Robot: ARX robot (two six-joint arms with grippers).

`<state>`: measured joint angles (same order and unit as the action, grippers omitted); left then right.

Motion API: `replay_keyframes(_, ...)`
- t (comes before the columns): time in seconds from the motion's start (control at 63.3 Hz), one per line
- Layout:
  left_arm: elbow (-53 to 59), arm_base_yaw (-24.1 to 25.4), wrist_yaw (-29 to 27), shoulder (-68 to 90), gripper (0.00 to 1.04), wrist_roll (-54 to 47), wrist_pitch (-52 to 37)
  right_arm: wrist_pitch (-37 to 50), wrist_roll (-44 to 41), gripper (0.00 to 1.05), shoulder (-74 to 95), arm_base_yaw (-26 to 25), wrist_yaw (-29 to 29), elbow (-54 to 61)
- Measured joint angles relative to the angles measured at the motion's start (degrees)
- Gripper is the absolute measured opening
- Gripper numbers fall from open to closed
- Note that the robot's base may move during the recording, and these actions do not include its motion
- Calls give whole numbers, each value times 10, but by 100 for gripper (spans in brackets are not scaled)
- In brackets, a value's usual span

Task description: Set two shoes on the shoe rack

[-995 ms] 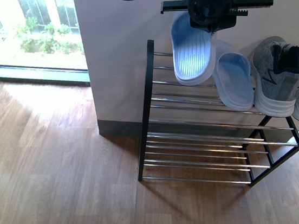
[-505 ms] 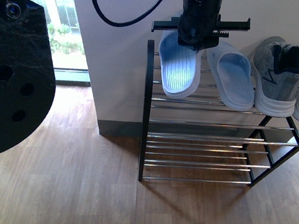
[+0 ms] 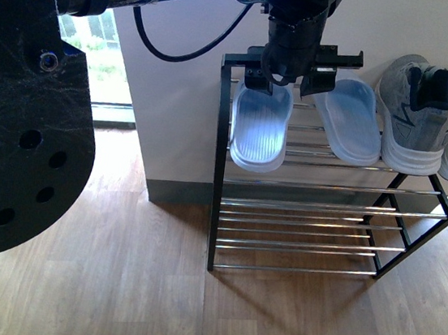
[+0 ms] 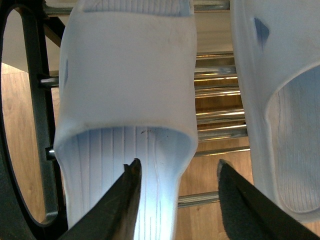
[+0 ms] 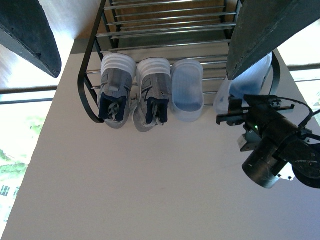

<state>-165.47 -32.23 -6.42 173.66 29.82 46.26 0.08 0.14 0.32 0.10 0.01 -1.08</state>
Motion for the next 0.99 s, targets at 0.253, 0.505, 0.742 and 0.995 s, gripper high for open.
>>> replay_keyframes(0.253, 35, 2, -72, -58, 97, 26, -67, 0, 0, 96, 0, 0, 0, 0)
replay_keyframes(0.505, 483, 25, -178, -408, 95, 16, -341, 0, 0, 96, 0, 0, 0, 0)
replay_keyframes(0.742, 824, 53, -256, -652, 95, -7, -454, 0, 0, 96, 0, 0, 0, 0)
replay_keyframes(0.995, 1107, 66, -342, -894, 95, 8, -427, 0, 0, 96, 0, 0, 0, 0)
